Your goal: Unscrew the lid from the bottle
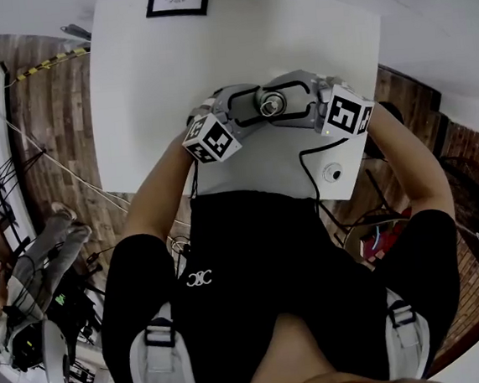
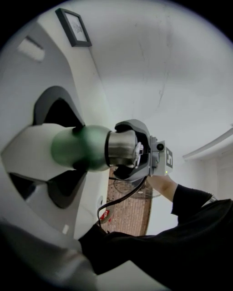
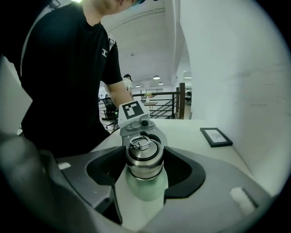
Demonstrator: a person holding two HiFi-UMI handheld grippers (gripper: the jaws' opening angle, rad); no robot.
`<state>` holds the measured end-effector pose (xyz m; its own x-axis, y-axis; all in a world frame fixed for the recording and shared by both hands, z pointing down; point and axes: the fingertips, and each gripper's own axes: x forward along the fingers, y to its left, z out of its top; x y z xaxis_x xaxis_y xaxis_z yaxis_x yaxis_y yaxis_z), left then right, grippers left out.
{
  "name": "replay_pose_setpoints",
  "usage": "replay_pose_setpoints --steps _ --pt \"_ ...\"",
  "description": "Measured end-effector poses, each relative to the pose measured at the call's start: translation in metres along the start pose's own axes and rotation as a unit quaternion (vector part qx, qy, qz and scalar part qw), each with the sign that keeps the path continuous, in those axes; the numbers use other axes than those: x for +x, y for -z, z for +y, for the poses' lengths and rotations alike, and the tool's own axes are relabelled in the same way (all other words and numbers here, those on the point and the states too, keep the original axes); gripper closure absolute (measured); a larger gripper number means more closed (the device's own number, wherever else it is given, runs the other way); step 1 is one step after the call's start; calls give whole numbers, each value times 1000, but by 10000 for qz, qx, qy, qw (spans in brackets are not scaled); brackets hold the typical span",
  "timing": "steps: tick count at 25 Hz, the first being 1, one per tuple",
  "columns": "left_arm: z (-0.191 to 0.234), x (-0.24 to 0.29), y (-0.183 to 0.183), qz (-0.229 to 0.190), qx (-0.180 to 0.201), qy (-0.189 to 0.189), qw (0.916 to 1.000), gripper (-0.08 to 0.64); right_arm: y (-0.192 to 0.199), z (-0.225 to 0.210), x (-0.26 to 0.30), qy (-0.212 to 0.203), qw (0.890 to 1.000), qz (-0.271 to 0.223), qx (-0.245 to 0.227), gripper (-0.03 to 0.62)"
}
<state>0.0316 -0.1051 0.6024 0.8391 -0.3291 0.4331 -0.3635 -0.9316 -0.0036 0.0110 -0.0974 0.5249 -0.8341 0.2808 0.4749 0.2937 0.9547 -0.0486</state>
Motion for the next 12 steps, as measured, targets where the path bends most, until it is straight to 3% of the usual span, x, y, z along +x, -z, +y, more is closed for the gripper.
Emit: replay_pose_setpoints --steps 4,7,9,12 --pt "-1 0 1 33 86 54 9999 207 0 0 -3 284 9991 267 -147 336" --pt "1 1 1 45 65 68 9999 206 -3 -6 -10 1105 9938 142 -19 319" --pt "2 1 2 52 34 55 10000 206 -9 -9 -21 1829 9824 -243 293 319" --pt "3 2 4 63 -27 13 10000 206 -16 -10 -37 2917 9505 -682 827 311"
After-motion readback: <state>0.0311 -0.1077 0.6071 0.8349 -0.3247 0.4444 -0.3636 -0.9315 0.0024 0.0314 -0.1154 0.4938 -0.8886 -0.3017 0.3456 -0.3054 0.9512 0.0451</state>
